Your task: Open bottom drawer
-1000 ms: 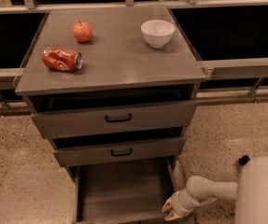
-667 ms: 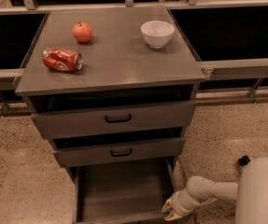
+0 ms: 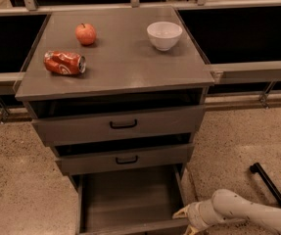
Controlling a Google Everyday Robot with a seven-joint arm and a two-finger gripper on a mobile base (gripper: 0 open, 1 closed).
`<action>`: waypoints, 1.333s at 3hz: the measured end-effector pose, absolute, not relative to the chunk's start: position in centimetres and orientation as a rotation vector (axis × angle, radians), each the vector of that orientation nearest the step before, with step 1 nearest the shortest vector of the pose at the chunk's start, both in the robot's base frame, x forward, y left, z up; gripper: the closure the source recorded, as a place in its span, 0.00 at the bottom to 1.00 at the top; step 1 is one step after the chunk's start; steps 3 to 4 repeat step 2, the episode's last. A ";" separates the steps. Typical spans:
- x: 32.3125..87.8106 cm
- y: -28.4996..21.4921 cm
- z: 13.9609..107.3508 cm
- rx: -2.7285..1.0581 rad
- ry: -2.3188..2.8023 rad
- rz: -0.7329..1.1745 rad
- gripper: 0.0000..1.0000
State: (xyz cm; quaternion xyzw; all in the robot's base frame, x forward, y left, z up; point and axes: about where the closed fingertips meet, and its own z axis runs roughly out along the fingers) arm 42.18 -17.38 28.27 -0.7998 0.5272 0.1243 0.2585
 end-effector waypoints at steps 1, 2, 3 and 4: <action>42.2 -17.5 31.7 -2.142 1.347 0.292 0.00; 42.2 -17.5 31.7 -2.142 1.347 0.292 0.00; 42.2 -17.5 31.7 -2.142 1.347 0.292 0.00; 42.2 -17.5 31.7 -2.142 1.347 0.292 0.00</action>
Offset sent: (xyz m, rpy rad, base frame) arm 0.0001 -0.0006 0.0260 0.0313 -0.0515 0.0172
